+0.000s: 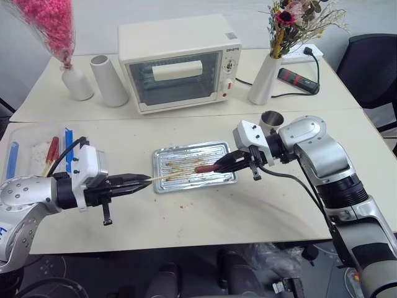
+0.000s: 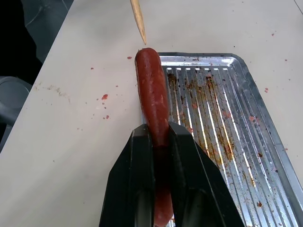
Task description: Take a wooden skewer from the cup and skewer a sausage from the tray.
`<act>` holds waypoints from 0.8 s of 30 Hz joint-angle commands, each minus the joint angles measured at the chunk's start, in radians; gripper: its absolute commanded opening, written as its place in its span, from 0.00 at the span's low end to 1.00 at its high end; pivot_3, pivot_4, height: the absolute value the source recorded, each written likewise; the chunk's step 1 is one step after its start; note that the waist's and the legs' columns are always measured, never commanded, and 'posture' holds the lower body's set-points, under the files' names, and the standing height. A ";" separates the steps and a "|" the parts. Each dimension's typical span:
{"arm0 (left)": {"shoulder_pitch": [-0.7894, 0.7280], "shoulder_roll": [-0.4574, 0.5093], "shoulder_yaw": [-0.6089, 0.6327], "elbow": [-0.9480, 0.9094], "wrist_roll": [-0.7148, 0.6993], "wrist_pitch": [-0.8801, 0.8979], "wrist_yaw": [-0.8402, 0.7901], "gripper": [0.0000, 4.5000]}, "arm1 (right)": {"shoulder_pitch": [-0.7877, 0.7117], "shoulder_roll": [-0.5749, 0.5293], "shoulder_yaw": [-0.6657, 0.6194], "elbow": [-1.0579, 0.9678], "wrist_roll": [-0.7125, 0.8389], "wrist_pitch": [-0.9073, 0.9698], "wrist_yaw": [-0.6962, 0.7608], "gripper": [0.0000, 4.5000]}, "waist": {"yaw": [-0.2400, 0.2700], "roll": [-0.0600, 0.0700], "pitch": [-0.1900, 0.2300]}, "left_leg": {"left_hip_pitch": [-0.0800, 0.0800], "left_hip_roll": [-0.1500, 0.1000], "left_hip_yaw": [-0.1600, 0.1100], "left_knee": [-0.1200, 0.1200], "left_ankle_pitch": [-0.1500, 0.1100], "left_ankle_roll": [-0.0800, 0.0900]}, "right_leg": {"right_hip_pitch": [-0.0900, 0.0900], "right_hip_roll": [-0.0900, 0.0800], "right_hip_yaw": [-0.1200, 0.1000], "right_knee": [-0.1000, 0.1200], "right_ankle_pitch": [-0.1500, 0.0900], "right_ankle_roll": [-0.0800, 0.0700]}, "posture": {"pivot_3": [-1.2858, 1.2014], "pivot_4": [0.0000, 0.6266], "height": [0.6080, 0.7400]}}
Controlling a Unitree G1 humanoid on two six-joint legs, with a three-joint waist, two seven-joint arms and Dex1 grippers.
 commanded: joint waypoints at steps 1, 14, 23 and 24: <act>-0.013 0.007 -0.002 -0.005 0.005 -0.015 0.000 0.00 | -0.030 -0.001 -0.011 -0.042 0.022 0.002 -0.004 0.04 | 0.000 0.000 0.000 | 0.000 0.000 0.000 0.000 0.000 0.000 | 0.000 0.000 0.000 0.001 0.000 0.000 | 0.52 0.24 1.00; -0.024 0.010 -0.005 0.002 0.009 -0.017 0.002 0.00 | -0.053 0.014 -0.011 -0.048 0.038 0.025 -0.014 0.04 | 0.000 0.000 0.000 | 0.000 0.000 0.000 0.000 0.000 0.000 | 0.000 0.000 0.000 0.003 0.000 0.000 | 0.52 0.24 1.00; -0.013 0.032 0.035 0.025 0.010 -0.022 -0.013 0.00 | -0.040 -0.008 -0.013 -0.027 0.026 0.008 -0.010 0.04 | 0.000 0.000 0.000 | 0.000 0.000 0.000 0.001 0.000 0.000 | 0.000 0.001 0.000 0.003 0.000 0.000 | 0.52 0.24 1.00; -0.015 0.033 0.035 0.024 0.009 -0.021 -0.013 0.00 | -0.038 -0.009 -0.012 -0.026 0.023 0.003 -0.010 0.04 | 0.000 0.000 0.000 | 0.000 0.000 0.000 0.001 0.000 0.000 | 0.000 0.001 0.000 0.003 0.000 0.000 | 0.52 0.24 1.00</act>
